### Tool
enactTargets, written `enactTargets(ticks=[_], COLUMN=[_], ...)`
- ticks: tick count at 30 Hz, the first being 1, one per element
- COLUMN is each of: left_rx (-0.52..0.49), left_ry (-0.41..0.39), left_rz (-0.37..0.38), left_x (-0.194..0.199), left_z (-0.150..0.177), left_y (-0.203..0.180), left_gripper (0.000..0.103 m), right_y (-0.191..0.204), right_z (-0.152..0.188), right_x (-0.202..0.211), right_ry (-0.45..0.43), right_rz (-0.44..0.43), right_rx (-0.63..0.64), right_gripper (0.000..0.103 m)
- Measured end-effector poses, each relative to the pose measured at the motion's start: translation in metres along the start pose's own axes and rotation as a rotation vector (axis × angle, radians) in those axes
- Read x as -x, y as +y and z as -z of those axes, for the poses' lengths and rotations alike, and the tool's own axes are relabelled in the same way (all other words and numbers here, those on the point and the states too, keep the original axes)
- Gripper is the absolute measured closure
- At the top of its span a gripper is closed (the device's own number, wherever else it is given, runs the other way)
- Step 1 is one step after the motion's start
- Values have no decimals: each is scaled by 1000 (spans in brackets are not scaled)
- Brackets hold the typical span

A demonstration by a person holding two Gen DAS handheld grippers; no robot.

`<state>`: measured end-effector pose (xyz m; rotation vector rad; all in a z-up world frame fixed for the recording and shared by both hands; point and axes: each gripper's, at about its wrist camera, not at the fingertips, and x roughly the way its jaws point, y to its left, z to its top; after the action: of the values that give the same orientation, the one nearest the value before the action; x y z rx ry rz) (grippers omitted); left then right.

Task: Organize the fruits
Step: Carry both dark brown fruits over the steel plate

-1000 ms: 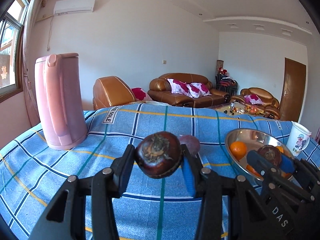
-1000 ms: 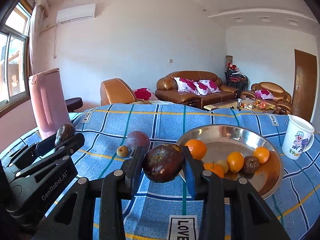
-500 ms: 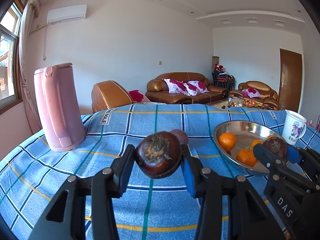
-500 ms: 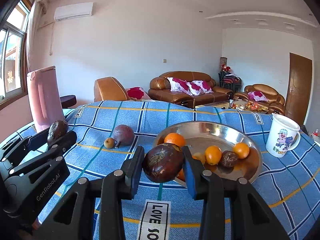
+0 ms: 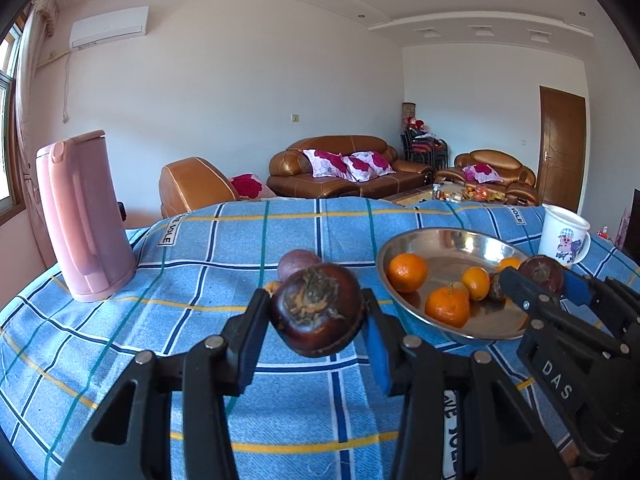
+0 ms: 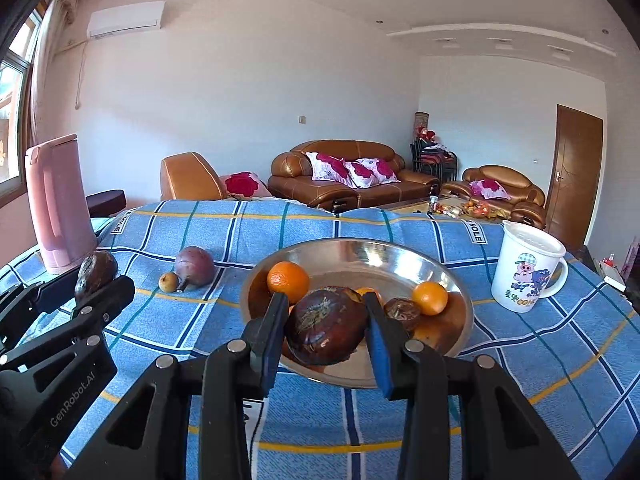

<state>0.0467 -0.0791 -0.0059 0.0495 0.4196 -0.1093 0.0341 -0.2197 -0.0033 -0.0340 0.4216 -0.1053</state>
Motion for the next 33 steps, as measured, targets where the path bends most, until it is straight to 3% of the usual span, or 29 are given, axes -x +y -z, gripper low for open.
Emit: enactTargets(ticks=[15, 33], left_rx=[-51, -41], left_ry=[42, 91], left_rz=[92, 160], left_x=[-19, -45], left_z=[-6, -16], left_y=[-49, -82], left_gripper=[56, 56], right_y=[-37, -79], right_z=[-2, -9], right_x=[-11, -33], right_ry=[8, 35], right_rz=[82, 129], right_rx=[-8, -50], right_gripper=[63, 63])
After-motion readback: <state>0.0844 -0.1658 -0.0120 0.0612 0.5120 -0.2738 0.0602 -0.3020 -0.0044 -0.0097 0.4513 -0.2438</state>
